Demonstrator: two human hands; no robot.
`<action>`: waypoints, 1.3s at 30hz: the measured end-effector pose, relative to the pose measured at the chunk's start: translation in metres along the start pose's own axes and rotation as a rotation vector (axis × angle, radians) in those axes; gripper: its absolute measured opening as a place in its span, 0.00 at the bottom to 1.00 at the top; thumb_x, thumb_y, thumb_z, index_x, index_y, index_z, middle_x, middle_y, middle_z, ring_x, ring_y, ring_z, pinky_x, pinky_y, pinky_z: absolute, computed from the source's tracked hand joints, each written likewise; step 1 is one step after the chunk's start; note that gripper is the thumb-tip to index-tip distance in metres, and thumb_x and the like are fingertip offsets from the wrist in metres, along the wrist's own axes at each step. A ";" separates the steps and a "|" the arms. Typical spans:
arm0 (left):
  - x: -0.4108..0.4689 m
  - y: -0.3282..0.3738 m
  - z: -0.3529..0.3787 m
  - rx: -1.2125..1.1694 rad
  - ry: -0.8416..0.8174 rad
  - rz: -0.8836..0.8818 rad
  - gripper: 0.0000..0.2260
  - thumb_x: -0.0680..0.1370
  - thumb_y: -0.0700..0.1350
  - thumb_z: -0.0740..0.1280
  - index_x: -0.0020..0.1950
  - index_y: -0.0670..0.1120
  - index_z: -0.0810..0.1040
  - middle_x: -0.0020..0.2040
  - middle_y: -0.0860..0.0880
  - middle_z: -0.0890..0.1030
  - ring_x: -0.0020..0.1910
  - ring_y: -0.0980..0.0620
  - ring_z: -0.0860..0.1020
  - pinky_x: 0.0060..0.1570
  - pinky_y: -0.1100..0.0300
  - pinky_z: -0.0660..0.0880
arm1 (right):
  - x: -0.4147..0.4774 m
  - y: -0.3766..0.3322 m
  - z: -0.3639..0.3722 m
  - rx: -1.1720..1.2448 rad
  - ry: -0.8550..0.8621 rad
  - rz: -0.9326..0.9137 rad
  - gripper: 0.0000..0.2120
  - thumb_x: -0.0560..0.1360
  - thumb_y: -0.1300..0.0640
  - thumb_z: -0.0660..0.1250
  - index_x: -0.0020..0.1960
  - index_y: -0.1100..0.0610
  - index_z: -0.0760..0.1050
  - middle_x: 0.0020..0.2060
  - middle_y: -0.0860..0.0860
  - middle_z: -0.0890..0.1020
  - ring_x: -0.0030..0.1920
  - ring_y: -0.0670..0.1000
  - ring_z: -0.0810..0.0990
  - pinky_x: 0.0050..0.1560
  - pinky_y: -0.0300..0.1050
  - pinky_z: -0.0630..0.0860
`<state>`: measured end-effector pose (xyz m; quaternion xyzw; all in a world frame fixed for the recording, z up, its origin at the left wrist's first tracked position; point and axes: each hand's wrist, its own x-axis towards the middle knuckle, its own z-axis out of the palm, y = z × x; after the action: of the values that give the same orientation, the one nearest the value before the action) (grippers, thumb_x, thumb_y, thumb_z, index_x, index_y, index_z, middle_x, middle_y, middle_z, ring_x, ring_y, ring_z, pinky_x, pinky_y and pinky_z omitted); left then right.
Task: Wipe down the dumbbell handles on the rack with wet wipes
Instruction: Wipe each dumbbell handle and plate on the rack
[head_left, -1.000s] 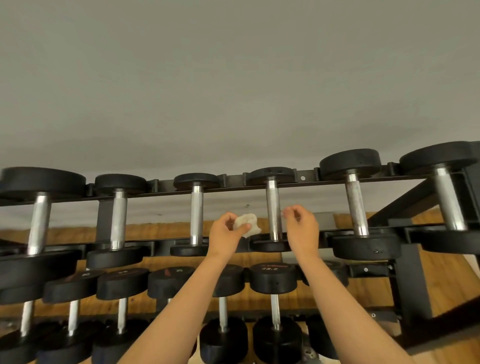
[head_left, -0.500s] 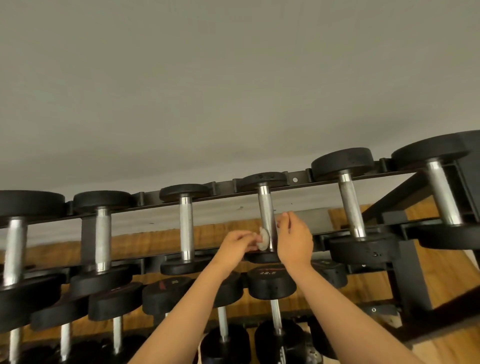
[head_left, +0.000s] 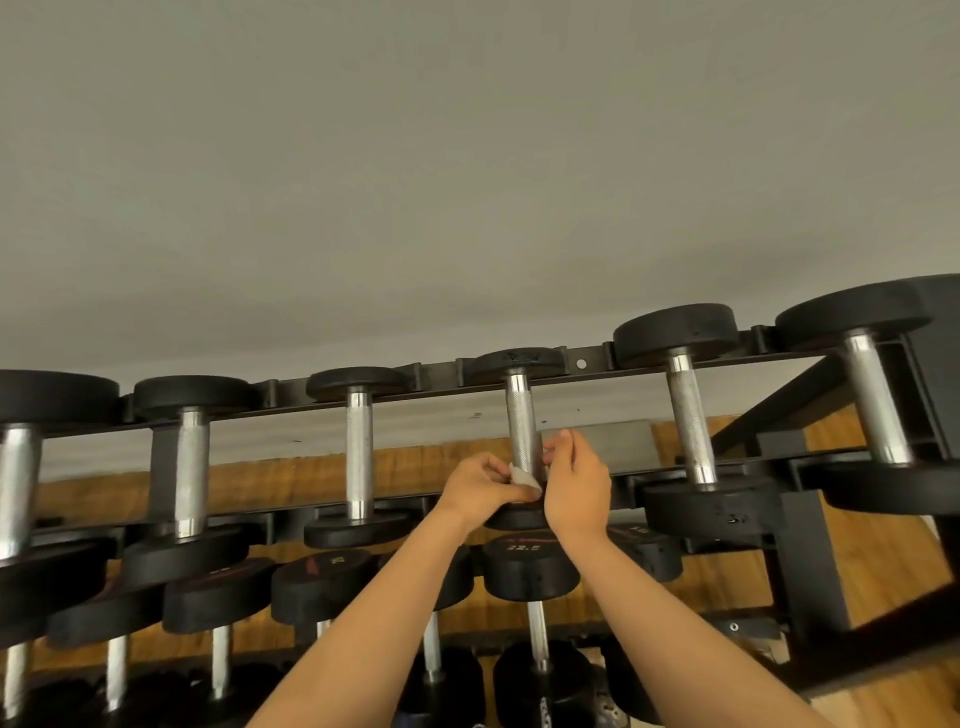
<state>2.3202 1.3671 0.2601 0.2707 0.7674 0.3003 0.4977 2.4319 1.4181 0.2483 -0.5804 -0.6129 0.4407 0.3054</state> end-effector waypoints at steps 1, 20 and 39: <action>0.000 0.001 0.002 -0.021 -0.015 -0.014 0.15 0.69 0.44 0.78 0.48 0.47 0.73 0.49 0.47 0.81 0.48 0.50 0.80 0.52 0.56 0.78 | 0.000 0.000 -0.001 0.013 0.001 0.006 0.15 0.84 0.54 0.54 0.43 0.54 0.75 0.36 0.48 0.79 0.38 0.44 0.77 0.38 0.36 0.70; -0.007 -0.004 0.011 -0.061 0.212 0.080 0.14 0.68 0.43 0.79 0.39 0.48 0.74 0.44 0.48 0.81 0.46 0.50 0.80 0.50 0.56 0.79 | 0.000 -0.001 -0.003 0.045 -0.004 0.037 0.15 0.84 0.55 0.54 0.43 0.55 0.75 0.35 0.47 0.78 0.37 0.43 0.77 0.39 0.35 0.70; -0.026 -0.002 0.024 -0.072 0.241 0.288 0.03 0.76 0.43 0.73 0.49 0.49 0.83 0.47 0.54 0.84 0.47 0.59 0.81 0.51 0.64 0.77 | 0.001 -0.004 -0.006 0.029 -0.038 0.048 0.15 0.83 0.56 0.55 0.42 0.55 0.75 0.35 0.48 0.79 0.38 0.45 0.78 0.40 0.41 0.73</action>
<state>2.3515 1.3524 0.2664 0.3218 0.7635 0.4260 0.3634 2.4356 1.4202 0.2541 -0.5820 -0.5979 0.4677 0.2914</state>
